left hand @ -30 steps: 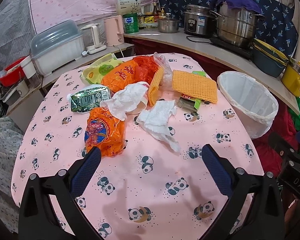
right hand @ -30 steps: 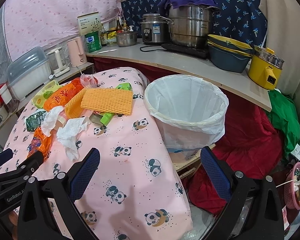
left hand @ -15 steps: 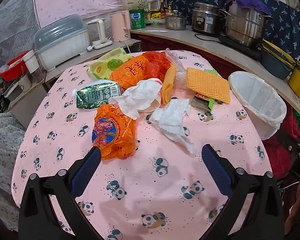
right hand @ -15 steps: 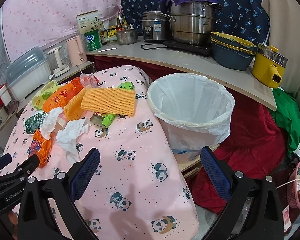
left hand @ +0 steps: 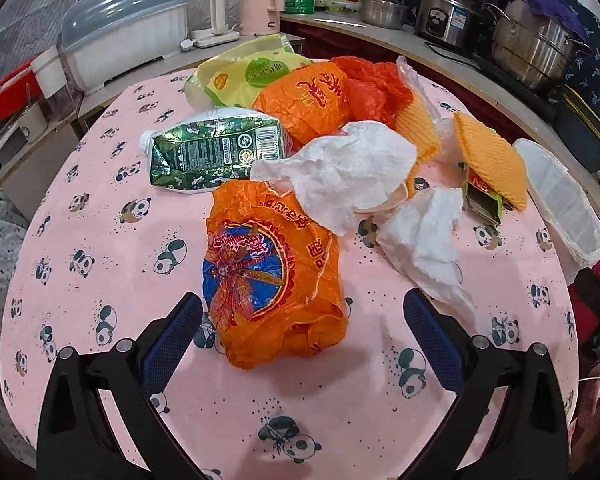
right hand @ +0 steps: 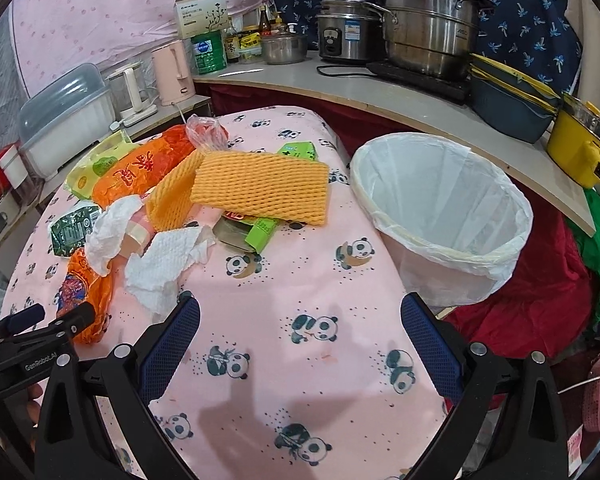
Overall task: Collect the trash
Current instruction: 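Grasp the orange printed plastic bag with the left tool, then grasp a white tissue with the right tool while the left tool lifts the orange bag, then carry the orange bag and tissue over the white trash bin with both tools, then open the left tool dropping the orange bag while the right tool drops the tissue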
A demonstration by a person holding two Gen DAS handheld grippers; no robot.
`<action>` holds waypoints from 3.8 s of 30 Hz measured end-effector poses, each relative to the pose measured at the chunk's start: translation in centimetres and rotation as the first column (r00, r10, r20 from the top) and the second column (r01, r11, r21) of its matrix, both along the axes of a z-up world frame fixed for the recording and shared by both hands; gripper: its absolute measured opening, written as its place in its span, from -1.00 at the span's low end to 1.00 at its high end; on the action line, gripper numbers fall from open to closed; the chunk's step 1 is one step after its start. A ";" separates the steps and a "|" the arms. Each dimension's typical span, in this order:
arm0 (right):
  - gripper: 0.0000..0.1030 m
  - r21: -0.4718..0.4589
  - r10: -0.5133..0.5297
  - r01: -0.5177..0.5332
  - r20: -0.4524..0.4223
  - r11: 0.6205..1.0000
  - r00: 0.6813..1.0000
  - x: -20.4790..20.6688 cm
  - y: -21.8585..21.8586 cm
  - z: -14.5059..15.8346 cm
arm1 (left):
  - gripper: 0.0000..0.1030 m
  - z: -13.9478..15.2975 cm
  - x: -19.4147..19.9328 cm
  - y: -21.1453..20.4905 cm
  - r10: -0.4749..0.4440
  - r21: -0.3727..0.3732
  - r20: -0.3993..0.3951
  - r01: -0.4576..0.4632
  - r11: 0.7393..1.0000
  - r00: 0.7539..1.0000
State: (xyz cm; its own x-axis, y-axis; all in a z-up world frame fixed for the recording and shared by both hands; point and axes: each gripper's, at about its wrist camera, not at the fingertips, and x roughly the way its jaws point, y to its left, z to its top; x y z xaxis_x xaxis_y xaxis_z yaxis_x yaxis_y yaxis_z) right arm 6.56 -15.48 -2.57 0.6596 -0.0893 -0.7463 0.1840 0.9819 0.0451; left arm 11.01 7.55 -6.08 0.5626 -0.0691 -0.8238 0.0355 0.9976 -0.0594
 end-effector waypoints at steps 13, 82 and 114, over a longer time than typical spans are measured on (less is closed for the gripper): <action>0.87 0.001 0.103 -0.103 -0.040 0.995 0.994 5.4 5.3 -2.4 | 0.28 -2.6 2.3 1.8 0.012 -0.004 -0.043 -0.012 1.000 0.999; -0.89 0.112 -0.178 0.153 0.268 0.982 0.947 -1.3 -14.6 7.1 | -0.70 11.2 -1.5 -22.6 -0.445 -0.025 0.252 0.466 0.885 0.859; -0.26 0.159 -0.291 0.265 0.173 0.951 0.941 6.5 -22.4 0.9 | -0.04 5.1 8.2 -31.8 -0.521 -0.028 0.202 0.537 0.843 0.829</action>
State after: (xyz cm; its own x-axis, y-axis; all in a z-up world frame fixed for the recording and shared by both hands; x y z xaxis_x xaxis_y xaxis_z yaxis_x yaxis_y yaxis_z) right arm 13.06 -37.92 -1.67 0.7543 -0.1993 -0.6255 0.4237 0.8756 0.2320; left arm 19.23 -24.25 -0.97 0.5578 -0.4601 -0.6908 0.5744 0.8148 -0.0788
